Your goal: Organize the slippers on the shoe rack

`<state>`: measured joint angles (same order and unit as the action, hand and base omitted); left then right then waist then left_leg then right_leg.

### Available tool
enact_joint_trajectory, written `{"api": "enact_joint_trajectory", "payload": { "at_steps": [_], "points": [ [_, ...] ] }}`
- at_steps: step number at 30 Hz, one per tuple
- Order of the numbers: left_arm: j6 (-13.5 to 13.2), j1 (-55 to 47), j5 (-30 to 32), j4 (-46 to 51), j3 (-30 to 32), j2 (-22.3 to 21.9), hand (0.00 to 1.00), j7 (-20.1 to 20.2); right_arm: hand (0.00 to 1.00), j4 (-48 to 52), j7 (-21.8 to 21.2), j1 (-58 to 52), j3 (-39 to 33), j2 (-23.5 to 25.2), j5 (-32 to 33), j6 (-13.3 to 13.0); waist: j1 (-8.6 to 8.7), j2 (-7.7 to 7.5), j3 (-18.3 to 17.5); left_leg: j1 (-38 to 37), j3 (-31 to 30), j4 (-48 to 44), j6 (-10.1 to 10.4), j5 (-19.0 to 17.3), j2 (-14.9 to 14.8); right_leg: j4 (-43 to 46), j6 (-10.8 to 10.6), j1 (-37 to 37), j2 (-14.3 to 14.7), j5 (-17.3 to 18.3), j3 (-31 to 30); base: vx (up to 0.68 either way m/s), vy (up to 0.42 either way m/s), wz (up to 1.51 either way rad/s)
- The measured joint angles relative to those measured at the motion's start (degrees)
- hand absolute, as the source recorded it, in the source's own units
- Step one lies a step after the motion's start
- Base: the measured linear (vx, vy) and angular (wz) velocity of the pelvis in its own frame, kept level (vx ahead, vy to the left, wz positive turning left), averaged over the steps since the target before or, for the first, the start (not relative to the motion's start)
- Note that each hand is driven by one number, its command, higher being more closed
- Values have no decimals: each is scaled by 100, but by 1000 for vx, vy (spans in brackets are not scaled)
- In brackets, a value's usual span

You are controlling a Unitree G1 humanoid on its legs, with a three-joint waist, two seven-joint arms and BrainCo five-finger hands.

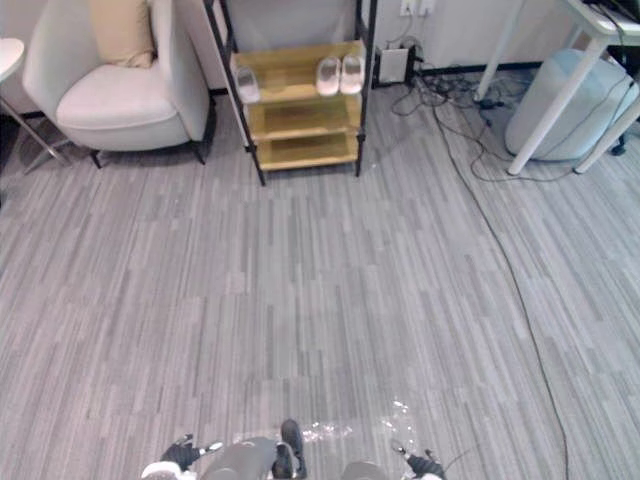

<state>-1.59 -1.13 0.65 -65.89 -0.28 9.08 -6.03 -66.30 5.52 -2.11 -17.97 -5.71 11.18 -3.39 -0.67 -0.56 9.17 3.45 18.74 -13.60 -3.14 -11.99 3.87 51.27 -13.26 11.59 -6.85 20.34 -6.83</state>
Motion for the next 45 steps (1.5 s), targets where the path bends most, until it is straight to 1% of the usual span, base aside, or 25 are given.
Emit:
{"api": "enact_joint_trajectory", "payload": {
  "at_steps": [3, 6, 7, 8, 9, 10, 13, 14, 15, 18, 20, 23, 25, 26, 29, 31, 32, 33, 34, 36, 39, 41, 42, 44, 45],
  "points": [
    [-9, 137, -90, 16, -208, -20, 0, -16, 0, 23, 6, 129, 46, -53, -1, -7, 27, 145, 100, -962, -65, 567, 1, 1, -104, 330, 884, 490, -5, 171, 796, 438, 39, -10],
    [-25, 350, -223, 64, -179, -161, 0, -35, 0, 30, 3, 307, 58, -68, -2, -10, 75, 193, 140, -1197, -80, 652, 1, 0, -227, -900, 1085, 1095, 163, 29, 1085, 391, -62, 9],
    [-49, 479, -257, 126, -184, -299, 0, -30, 0, 28, 3, 356, 77, -91, 2, -8, 137, 194, 180, -1292, -203, 681, 32, -9, -297, -2330, 1088, 1241, 384, -720, 1045, 379, -111, 32],
    [-54, 487, -258, 131, -185, -326, 0, -32, 0, 27, 3, 348, 76, -91, 2, -8, 147, 188, 183, -1319, -219, 686, 33, -10, -299, -2589, 1076, 1231, 405, -897, 1018, 397, -124, 40],
    [-60, 475, -257, 146, -189, -385, 0, -21, 0, 14, 4, 275, 75, -89, 2, -9, 169, 141, 181, -1410, -301, 700, 171, -63, -212, -3406, 1083, 1185, 407, -1638, 884, 451, -166, 34],
    [-52, 485, -253, 82, -152, -564, 0, -15, 0, -6, 5, 196, 55, -199, 4, -1, 214, 260, 241, -1679, -520, 740, 475, -252, -279, -3321, 1316, 1106, 514, -2332, 827, 443, -147, 20],
    [-51, 454, -249, 41, -5, -671, 0, 7, 0, 18, 0, 234, -6, -224, 4, -10, 180, 394, 245, -1725, -525, 457, 786, -71, -446, -2609, 1487, 1255, 591, -1704, 824, 411, -170, -2],
    [-53, 456, -249, 53, 172, -730, 0, 7, 0, 15, 0, 218, -64, -199, 4, -2, 180, 398, 242, -1560, -529, -79, 835, -43, -505, -2499, 1545, 1168, 590, -1524, 854, 447, -247, 28],
    [-45, 449, -246, 126, 452, -849, 0, 7, 0, 58, 3, 100, -137, -121, 14, 5, 192, 387, 251, -970, -566, -1727, 1072, 206, -811, -2593, 1607, 748, 595, -1283, 948, 364, -206, 30],
    [-58, 421, -246, 448, 595, -951, 0, 17, 0, 366, 12, -92, 148, -58, 23, 0, 98, 282, 303, -88, -166, -3797, 928, 80, -1505, -2703, 1784, 37, 655, -886, 1018, 310, -164, 14],
    [-63, 415, -246, 569, 589, -978, 0, 18, 0, 544, 10, -99, 246, -52, 73, -11, 61, 244, 290, 366, 136, -3722, 819, -164, -1685, -2798, 1815, -255, 641, -748, 1026, 260, -79, -5],
    [-76, 441, -245, 612, 527, -1009, 0, 21, 0, 656, 13, -51, 156, 16, 129, -6, 36, 228, 268, 840, 338, -1798, 762, -176, -1292, -3050, 1658, -590, 540, -557, 981, 198, 16, -1],
    [-77, 436, -247, 581, 455, -1022, 0, 21, 0, 531, 13, 11, -8, -1, 127, -6, -2, 374, 197, 1008, 30, -106, 985, 266, -989, -3429, 1619, -872, 627, -529, 875, 337, 111, -22],
    [-75, 444, -244, 561, 387, -1006, 0, 15, 0, 378, 13, 72, -30, -27, 120, 11, -69, 443, 139, 1123, -141, 15, 1000, 550, -954, -3575, 1543, -943, 694, -489, 815, 512, 244, -54],
    [-66, 447, -242, 414, 307, -847, 0, 16, 0, 195, 11, 64, -33, 11, 108, 46, -173, 230, -95, 991, -346, 84, 293, 1024, -530, -3238, 1126, -963, 431, -18, 384, 534, 239, -57],
    [-54, 470, -223, 246, 127, -770, 0, 14, 0, 131, 8, -44, -48, 11, 74, 47, -104, -24, -225, 747, -224, 110, 165, 889, -210, -2130, 603, -619, 167, 177, 129, 553, 171, -16],
    [-49, 477, -194, 200, 70, -727, 0, 14, 0, 93, 6, -16, -52, 29, 5, 50, -45, -73, -200, 499, -217, 123, 104, 777, -119, -1220, -19, -369, 91, 14, 107, 514, 148, 16],
    [-34, 473, -196, 156, 4, -697, 0, 11, 0, 18, 2, -10, -56, 59, 2, 50, 45, -76, -192, 230, -340, 156, 40, 676, -73, -365, -205, -109, 44, -250, 158, 514, 129, 40],
    [-18, 467, -197, 91, -118, -670, 0, 9, 0, 6, -2, -27, -57, 89, 7, 57, 89, -54, -177, -10, -462, 197, -1, 592, -64, 220, -63, 39, 18, -222, 279, 527, 75, 35],
    [-17, 491, -204, 77, -298, -636, 0, 4, 0, 17, -18, 36, -84, -4, 1, 51, 77, 55, -86, -801, -543, 692, -14, 566, -133, 592, 663, 363, -15, 2, 670, 552, 6, 3],
    [-21, 547, -319, 67, -302, -592, 0, -2, 0, 48, -56, 263, 20, -85, -4, 34, 92, 233, 8, -1256, -598, 841, -13, 566, -395, -701, 1019, 905, 172, 21, 1066, 455, -89, 7],
    [-24, 592, -317, 70, -304, -568, 0, -2, 0, 51, -66, 271, 25, -119, -2, 2, 128, 255, 24, -1396, -695, 843, 91, 504, -550, -2281, 1036, 1045, 374, -675, 1078, 524, -203, 44],
    [-30, 579, -316, 61, -288, -510, 0, 3, 0, 13, -67, 136, 21, -111, 1, 2, 157, 85, 22, -1607, -771, 851, 526, 234, -477, -3494, 1212, 952, 347, -2352, 902, 523, -217, 44],
    [-38, 544, -313, 33, -246, -659, 0, 23, 0, 21, -58, 186, 1, -203, 2, 7, 112, 382, 70, -1717, -832, 843, 688, 160, -796, -3258, 1486, 907, 597, -2088, 996, 510, -203, 7],
    [-39, 565, -314, 5, -186, -706, 0, 28, 0, 21, -56, 227, -56, -240, 2, -3, 132, 366, 99, -1734, -879, 729, 807, 271, -780, -2927, 1496, 968, 598, -1802, 1012, 471, -211, 3]
  ]
}}
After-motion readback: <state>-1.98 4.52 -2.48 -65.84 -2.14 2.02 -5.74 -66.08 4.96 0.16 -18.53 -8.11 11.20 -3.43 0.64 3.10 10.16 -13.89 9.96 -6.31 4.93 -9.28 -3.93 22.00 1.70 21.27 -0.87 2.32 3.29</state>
